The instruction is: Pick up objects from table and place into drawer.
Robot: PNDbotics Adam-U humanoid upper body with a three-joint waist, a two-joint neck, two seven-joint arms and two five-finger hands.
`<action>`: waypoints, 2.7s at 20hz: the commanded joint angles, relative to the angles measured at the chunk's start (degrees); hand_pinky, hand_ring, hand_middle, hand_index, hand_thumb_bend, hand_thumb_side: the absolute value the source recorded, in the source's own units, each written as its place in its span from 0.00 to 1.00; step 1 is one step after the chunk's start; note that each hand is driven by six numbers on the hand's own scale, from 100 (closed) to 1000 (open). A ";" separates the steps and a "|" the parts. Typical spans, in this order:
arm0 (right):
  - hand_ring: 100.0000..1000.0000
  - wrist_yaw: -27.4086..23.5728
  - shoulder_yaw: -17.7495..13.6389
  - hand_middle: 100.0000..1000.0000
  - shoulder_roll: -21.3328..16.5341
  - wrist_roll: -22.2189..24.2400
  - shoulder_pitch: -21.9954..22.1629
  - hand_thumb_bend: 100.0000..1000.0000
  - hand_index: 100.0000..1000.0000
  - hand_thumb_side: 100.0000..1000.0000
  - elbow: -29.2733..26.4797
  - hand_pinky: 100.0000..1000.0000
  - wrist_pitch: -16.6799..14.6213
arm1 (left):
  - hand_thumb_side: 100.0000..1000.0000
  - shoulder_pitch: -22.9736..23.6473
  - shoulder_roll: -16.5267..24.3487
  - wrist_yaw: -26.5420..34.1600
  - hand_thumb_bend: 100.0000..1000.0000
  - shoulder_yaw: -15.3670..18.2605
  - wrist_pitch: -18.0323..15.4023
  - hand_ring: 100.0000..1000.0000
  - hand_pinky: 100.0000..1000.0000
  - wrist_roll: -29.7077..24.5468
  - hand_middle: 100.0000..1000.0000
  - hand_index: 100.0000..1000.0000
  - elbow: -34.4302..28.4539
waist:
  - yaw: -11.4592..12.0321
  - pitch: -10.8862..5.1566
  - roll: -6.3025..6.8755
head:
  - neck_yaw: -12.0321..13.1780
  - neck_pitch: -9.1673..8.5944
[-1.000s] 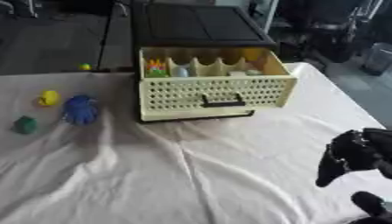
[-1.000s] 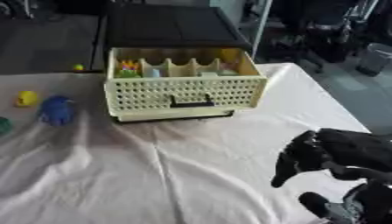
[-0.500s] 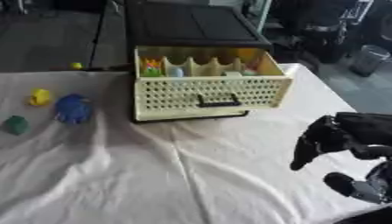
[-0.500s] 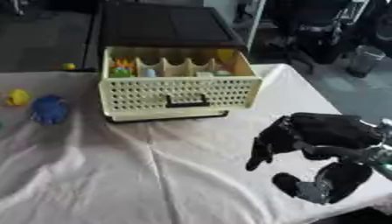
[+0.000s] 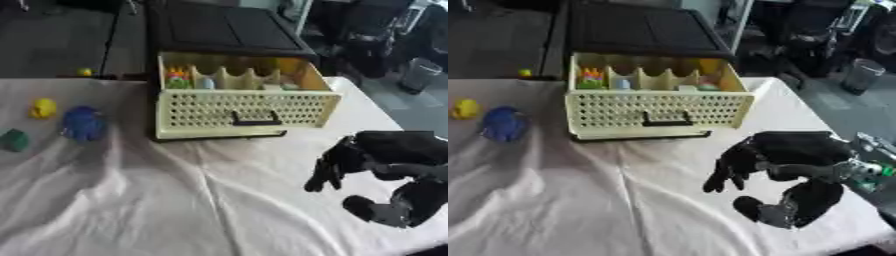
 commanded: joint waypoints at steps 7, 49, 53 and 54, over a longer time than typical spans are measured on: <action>0.34 -5.74 -1.54 0.59 -0.99 1.77 -3.64 0.00 0.84 1.00 1.08 0.29 6.17 | 0.96 -0.62 -0.76 -0.45 0.06 -0.20 -0.34 0.56 0.38 -0.61 0.56 0.95 -1.07 | 1.97 0.52 -0.43 | -5.12 -2.76; 0.23 -7.97 -1.80 0.65 0.14 2.15 -11.18 0.00 0.92 1.00 8.70 0.17 10.70 | 0.99 -1.77 -2.19 -0.90 0.07 -0.71 -0.91 0.53 0.39 -3.68 0.56 0.96 -1.07 | 6.54 4.90 -3.69 | -10.06 -4.17; 0.23 -6.70 -1.92 0.69 0.47 1.51 -11.09 0.00 0.93 1.00 9.56 0.18 10.77 | 0.99 -1.86 -2.29 -1.05 0.07 -0.74 -0.88 0.52 0.39 -3.94 0.56 0.96 -1.07 | 6.61 5.44 -3.99 | -10.30 -4.51; 0.23 -6.55 -1.88 0.70 0.56 1.40 -11.10 0.00 0.93 1.00 9.69 0.18 10.74 | 0.99 -1.88 -2.31 -1.07 0.07 -0.76 -0.88 0.52 0.39 -4.02 0.56 0.96 -1.07 | 6.65 5.56 -4.05 | -10.30 -4.62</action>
